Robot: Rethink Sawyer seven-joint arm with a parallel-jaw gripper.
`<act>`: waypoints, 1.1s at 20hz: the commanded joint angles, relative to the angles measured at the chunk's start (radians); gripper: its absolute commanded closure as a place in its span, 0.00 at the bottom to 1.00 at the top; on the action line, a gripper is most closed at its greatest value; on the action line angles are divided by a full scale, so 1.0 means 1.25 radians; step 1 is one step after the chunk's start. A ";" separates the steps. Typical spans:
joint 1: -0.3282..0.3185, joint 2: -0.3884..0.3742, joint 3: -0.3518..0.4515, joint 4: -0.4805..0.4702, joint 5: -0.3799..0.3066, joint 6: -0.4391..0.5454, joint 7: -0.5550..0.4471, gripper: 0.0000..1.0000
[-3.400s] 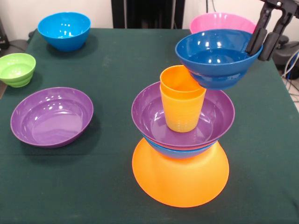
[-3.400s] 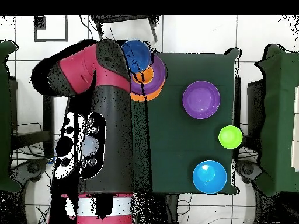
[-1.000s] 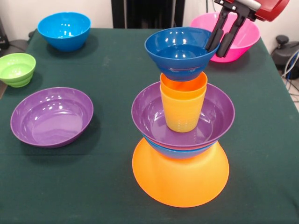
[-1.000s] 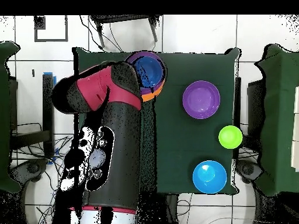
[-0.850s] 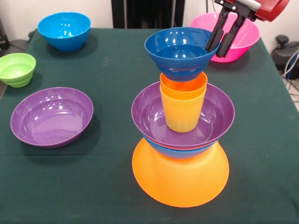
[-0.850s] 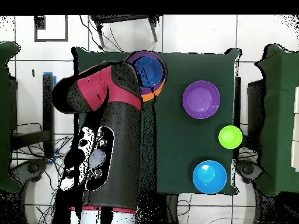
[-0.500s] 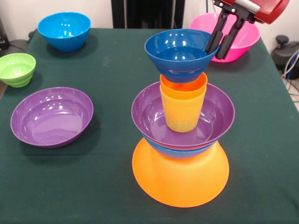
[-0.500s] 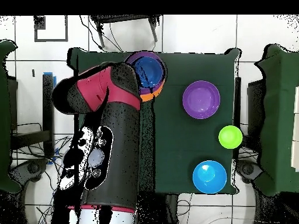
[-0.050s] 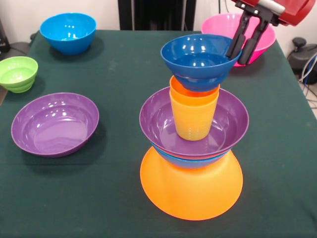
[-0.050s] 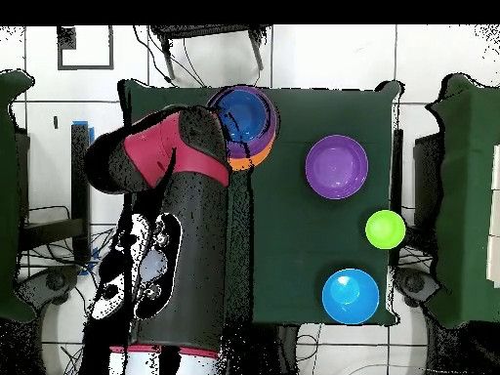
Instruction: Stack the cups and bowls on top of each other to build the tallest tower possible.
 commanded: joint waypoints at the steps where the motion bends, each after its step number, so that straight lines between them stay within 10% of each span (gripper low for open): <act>1: 0.021 0.063 0.019 0.056 -0.068 -0.037 0.007 1.00; 22: 0.065 0.099 -0.074 0.082 -0.047 -0.086 0.041 1.00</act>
